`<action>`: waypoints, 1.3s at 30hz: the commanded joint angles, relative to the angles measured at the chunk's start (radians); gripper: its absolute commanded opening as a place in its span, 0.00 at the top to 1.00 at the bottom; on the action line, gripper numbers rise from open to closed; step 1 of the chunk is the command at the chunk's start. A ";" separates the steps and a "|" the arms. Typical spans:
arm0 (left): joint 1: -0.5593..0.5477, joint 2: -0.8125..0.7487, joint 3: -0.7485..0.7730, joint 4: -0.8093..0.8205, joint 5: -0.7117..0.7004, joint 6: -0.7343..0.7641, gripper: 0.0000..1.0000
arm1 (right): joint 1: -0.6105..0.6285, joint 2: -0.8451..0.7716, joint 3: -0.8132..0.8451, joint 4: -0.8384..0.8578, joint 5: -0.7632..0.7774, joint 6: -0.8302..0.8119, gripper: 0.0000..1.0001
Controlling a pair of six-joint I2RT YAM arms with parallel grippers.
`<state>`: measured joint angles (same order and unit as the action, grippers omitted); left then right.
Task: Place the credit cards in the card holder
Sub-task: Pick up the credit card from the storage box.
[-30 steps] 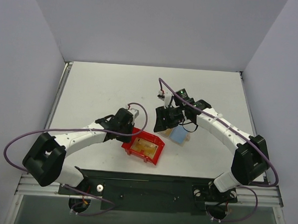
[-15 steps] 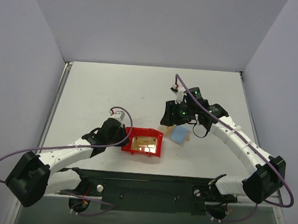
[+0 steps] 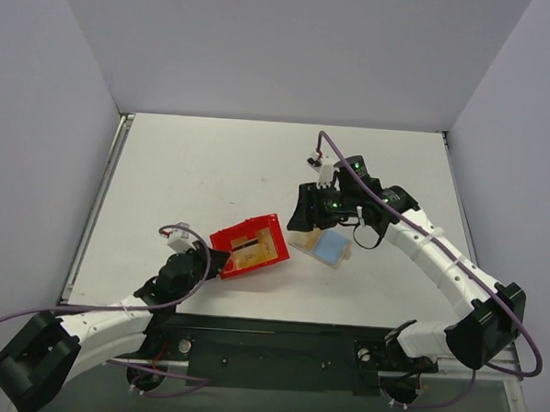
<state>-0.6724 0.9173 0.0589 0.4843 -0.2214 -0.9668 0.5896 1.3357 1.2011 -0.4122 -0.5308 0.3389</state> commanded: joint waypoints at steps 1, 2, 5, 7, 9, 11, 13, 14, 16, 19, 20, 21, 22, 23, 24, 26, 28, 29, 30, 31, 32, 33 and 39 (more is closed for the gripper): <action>-0.009 -0.095 -0.059 0.335 -0.148 -0.061 1.00 | 0.048 0.039 0.086 -0.042 0.026 -0.018 0.56; -0.012 -0.106 -0.059 0.335 -0.157 -0.052 1.00 | 0.068 0.043 0.107 -0.051 0.032 -0.034 0.56; -0.012 -0.156 -0.059 0.306 -0.194 -0.003 1.00 | 0.127 0.077 0.159 -0.095 0.095 -0.078 0.56; -0.013 -0.169 -0.059 0.275 -0.209 0.022 1.00 | 0.191 0.100 0.195 -0.114 0.138 -0.123 0.56; -0.018 -0.176 -0.047 0.235 -0.225 0.031 1.00 | 0.248 0.112 0.212 -0.111 0.201 -0.158 0.56; -0.016 -0.184 -0.045 0.211 -0.229 0.034 1.00 | 0.283 0.122 0.207 -0.080 0.271 -0.166 0.56; -0.021 -0.189 -0.044 0.195 -0.236 0.037 1.00 | 0.305 0.128 0.187 -0.031 0.310 -0.167 0.56; -0.029 -0.189 -0.038 0.182 -0.246 0.039 1.00 | 0.315 0.134 0.170 -0.010 0.316 -0.166 0.56; -0.041 -0.190 -0.018 0.140 -0.271 0.039 1.00 | 0.325 0.143 0.140 0.056 0.322 -0.161 0.56; -0.064 -0.187 0.015 0.082 -0.308 0.049 1.00 | 0.335 0.168 0.103 0.157 0.334 -0.161 0.56; -0.078 -0.184 0.027 0.053 -0.329 0.051 1.00 | 0.341 0.187 0.100 0.185 0.366 -0.163 0.56; -0.085 -0.181 0.044 0.022 -0.340 0.050 1.00 | 0.345 0.197 0.103 0.193 0.380 -0.172 0.56; -0.099 -0.179 0.051 0.010 -0.361 0.051 1.00 | 0.351 0.221 0.107 0.210 0.397 -0.175 0.56; -0.107 -0.178 0.059 -0.010 -0.371 0.050 1.00 | 0.355 0.232 0.110 0.217 0.406 -0.182 0.56; -0.124 -0.178 0.062 -0.013 -0.390 0.051 1.00 | 0.358 0.256 0.117 0.225 0.410 -0.186 0.56; -0.145 -0.176 0.067 -0.023 -0.415 0.054 1.00 | 0.365 0.292 0.136 0.230 0.413 -0.189 0.56; -0.164 -0.178 0.073 -0.042 -0.444 0.057 1.00 | 0.371 0.319 0.144 0.237 0.420 -0.192 0.56; -0.182 -0.179 0.078 -0.052 -0.455 0.059 1.00 | 0.375 0.326 0.146 0.239 0.419 -0.192 0.56; -0.187 -0.184 0.079 -0.055 -0.475 0.062 1.00 | 0.378 0.338 0.146 0.240 0.426 -0.192 0.56; -0.202 -0.186 0.081 -0.062 -0.481 0.063 1.00 | 0.384 0.348 0.146 0.240 0.433 -0.192 0.56; -0.205 -0.186 0.084 -0.065 -0.498 0.065 1.00 | 0.388 0.353 0.144 0.242 0.446 -0.192 0.57; -0.214 -0.187 0.087 -0.075 -0.504 0.066 1.00 | 0.394 0.359 0.141 0.243 0.460 -0.192 0.56; -0.237 -0.196 0.128 -0.159 -0.564 0.039 1.00 | 0.418 0.390 0.123 0.271 0.597 -0.186 0.56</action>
<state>-0.8936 0.7448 0.0978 0.3271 -0.7059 -0.9016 0.9913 1.7157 1.3148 -0.1822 -0.0544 0.1577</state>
